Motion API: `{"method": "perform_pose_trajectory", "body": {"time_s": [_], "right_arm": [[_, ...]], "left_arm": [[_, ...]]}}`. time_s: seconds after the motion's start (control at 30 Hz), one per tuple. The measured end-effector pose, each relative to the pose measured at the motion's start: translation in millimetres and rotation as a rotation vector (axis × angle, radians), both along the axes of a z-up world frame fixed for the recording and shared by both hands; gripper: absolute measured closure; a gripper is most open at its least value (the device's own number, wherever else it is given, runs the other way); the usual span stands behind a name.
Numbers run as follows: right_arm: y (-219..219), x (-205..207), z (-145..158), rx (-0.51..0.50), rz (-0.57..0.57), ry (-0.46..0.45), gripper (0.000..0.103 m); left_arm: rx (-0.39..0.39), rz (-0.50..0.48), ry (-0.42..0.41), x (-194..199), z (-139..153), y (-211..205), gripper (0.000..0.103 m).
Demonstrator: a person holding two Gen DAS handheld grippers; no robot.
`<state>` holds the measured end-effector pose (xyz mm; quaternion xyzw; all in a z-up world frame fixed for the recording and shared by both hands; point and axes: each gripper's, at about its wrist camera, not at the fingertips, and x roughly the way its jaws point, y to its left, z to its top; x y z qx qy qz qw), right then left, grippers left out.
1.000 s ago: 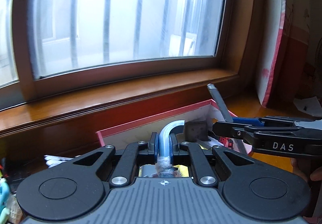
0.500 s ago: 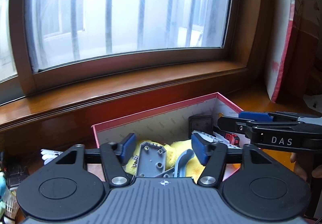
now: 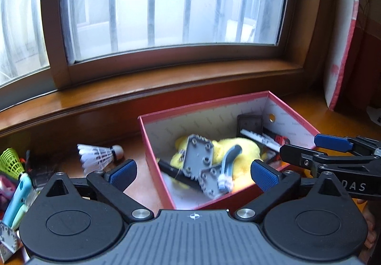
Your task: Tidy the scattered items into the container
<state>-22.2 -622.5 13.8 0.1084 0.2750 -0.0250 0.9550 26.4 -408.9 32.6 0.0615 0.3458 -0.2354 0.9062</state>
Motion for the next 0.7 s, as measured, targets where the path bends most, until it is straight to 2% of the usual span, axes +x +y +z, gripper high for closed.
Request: {"method": "perform_pose_trajectory", "body": {"time_s": [0.17,0.37,0.7], "right_arm": [[10,-9,0,0.017,-0.037,0.042,0.016],[24,-15,-4,0.013,-0.06,0.091,0.014],[41,-21,-5,0.003,-0.073,0.128,0.013]], "left_arm": [[0.02,-0.009,0.024,-13,-2,8,0.0],[0.009,0.008,0.106,-17,-11,24,0.0],[-0.012,0.02,0.124,-21,-12,41,0.0]]}}
